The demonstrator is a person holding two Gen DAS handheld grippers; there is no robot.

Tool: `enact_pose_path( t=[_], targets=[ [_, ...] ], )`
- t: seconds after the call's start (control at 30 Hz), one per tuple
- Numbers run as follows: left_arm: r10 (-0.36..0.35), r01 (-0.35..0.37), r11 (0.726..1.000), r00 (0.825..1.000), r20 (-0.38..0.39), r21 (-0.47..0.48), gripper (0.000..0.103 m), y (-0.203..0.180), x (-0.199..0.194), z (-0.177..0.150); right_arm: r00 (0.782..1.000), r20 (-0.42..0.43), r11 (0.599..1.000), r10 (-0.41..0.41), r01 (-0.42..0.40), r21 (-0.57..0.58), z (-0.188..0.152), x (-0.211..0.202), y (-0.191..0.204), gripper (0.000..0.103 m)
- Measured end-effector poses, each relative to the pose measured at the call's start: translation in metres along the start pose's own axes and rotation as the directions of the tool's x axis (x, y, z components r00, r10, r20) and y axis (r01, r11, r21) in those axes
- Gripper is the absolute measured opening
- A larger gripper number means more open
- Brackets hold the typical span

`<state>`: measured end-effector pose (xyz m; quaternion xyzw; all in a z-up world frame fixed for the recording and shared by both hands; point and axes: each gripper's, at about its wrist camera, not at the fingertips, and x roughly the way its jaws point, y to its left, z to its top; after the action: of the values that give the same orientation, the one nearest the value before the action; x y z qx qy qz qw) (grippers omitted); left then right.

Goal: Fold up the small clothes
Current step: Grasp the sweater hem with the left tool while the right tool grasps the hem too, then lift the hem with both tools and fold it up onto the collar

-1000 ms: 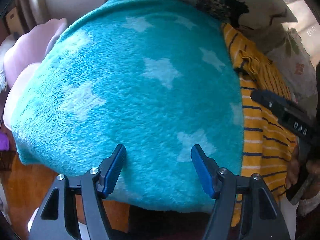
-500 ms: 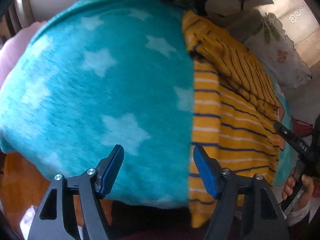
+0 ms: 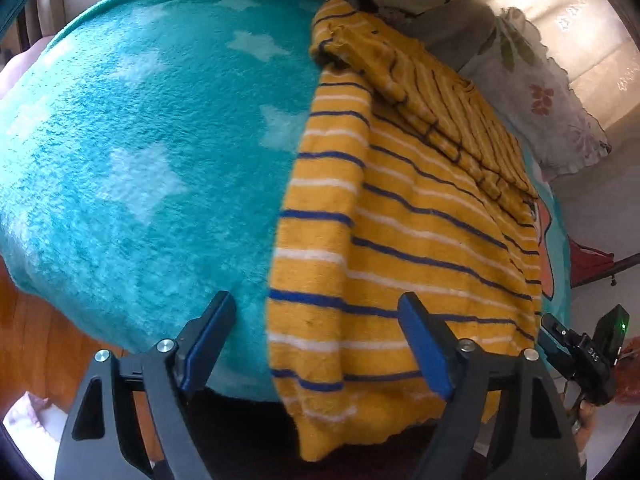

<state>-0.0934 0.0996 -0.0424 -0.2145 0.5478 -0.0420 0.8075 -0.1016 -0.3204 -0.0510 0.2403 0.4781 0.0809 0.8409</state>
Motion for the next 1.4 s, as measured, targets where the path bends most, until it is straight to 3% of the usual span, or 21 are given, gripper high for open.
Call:
enact_pose_path(
  t=[0.13,0.23,0.37,0.6,0.73,0.8,0.83,0.9,0.93,0.97,1.07,1.13,1.3,1.4],
  targets=[
    [-0.127,0.127,0.992,0.992,-0.007,-0.014,0.082,-0.009,0.002,-0.013,0.981,-0.077,0.984,0.179,-0.178,0.018,-0.005,0.006,-0.003,0.078],
    [-0.223,0.222,0.974,0.975,-0.018,-0.051,0.076,-0.012,0.005,-0.022,0.939,-0.107,0.944,0.326,-0.318,0.087,-0.016,0.013,-0.008,0.078],
    [-0.218,0.216,0.973,0.976,-0.011,-0.081,0.070,-0.008,0.002,-0.030,0.918,-0.097,0.920,0.385,-0.375,0.113,-0.025,0.016,-0.010,0.078],
    [-0.153,0.152,0.988,0.987,-0.041,-0.027,0.070,-0.016,-0.002,-0.047,0.892,-0.173,0.909,0.417,-0.411,0.073,-0.033,0.016,-0.007,0.078],
    [-0.143,0.137,0.989,0.983,-0.117,-0.062,0.069,-0.013,0.014,-0.059,0.877,-0.249,0.908,0.410,-0.418,0.022,-0.045,0.013,0.000,0.077],
    [-0.152,0.135,0.984,0.976,-0.157,-0.112,0.049,-0.006,0.025,-0.062,0.879,-0.284,0.915,0.382,-0.403,-0.015,-0.054,0.013,0.006,0.073],
    [-0.178,0.154,0.977,0.969,-0.169,-0.147,0.048,-0.001,0.028,-0.064,0.882,-0.293,0.919,0.369,-0.393,-0.028,-0.056,0.014,0.009,0.066],
    [-0.238,0.199,0.955,0.956,-0.170,-0.219,0.031,0.006,0.030,-0.064,0.894,-0.312,0.933,0.322,-0.356,-0.057,-0.062,0.019,0.015,0.044],
    [-0.254,0.211,0.949,0.952,-0.171,-0.236,0.026,0.006,0.029,-0.064,0.904,-0.315,0.942,0.290,-0.327,-0.069,-0.063,0.022,0.017,0.022],
    [-0.258,0.213,0.946,0.951,-0.170,-0.243,0.017,0.006,0.026,-0.063,0.910,-0.318,0.950,0.267,-0.304,-0.073,-0.063,0.025,0.019,0.015],
    [-0.200,0.165,0.966,0.966,-0.165,-0.201,0.009,0.002,0.010,-0.062,0.909,-0.328,0.951,0.256,-0.298,-0.087,-0.062,0.025,0.024,0.013],
    [-0.171,0.144,0.972,0.975,-0.144,-0.185,0.008,0.006,-0.011,-0.065,0.891,-0.378,0.939,0.253,-0.320,-0.126,-0.068,0.016,0.030,0.012],
    [-0.192,0.168,0.956,0.978,-0.082,-0.240,0.008,0.030,-0.056,-0.076,0.861,-0.432,0.917,0.266,-0.365,-0.163,-0.081,-0.026,0.035,0.012],
    [-0.157,0.136,0.964,0.985,-0.075,-0.229,0.008,0.026,-0.054,-0.071,0.866,-0.421,0.908,0.270,-0.375,-0.188,-0.081,-0.023,0.046,0.012]
  ],
)
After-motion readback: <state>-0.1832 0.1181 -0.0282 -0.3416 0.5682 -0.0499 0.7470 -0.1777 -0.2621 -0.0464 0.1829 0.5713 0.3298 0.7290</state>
